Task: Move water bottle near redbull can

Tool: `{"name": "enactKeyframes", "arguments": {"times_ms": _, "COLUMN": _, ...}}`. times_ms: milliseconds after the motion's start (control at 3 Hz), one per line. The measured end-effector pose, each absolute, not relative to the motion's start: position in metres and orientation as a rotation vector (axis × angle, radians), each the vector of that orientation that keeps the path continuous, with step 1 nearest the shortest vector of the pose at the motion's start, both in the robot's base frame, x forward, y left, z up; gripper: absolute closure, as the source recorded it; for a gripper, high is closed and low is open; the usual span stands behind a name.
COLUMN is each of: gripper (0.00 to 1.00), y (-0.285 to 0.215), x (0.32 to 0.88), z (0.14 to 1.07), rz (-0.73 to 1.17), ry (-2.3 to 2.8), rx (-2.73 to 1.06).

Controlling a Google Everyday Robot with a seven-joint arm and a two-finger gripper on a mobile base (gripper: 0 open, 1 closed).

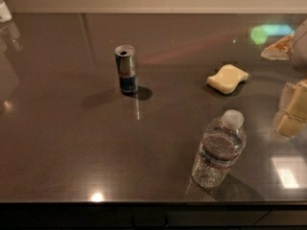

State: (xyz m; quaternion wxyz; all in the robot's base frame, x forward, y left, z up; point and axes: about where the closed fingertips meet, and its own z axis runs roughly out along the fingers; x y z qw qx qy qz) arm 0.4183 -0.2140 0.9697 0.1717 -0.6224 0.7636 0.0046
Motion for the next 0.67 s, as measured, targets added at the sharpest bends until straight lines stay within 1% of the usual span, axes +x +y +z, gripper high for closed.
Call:
{"name": "enactKeyframes", "arguments": {"times_ms": 333, "gripper": 0.00, "y": -0.209, "x": 0.390, "z": 0.959, "rz": 0.179, "ry": 2.067, "rx": -1.822}}
{"name": "enactKeyframes", "arguments": {"times_ms": 667, "gripper": 0.00, "y": -0.201, "x": 0.369, "z": 0.951, "rz": 0.300, "ry": 1.979, "rx": -1.854}}
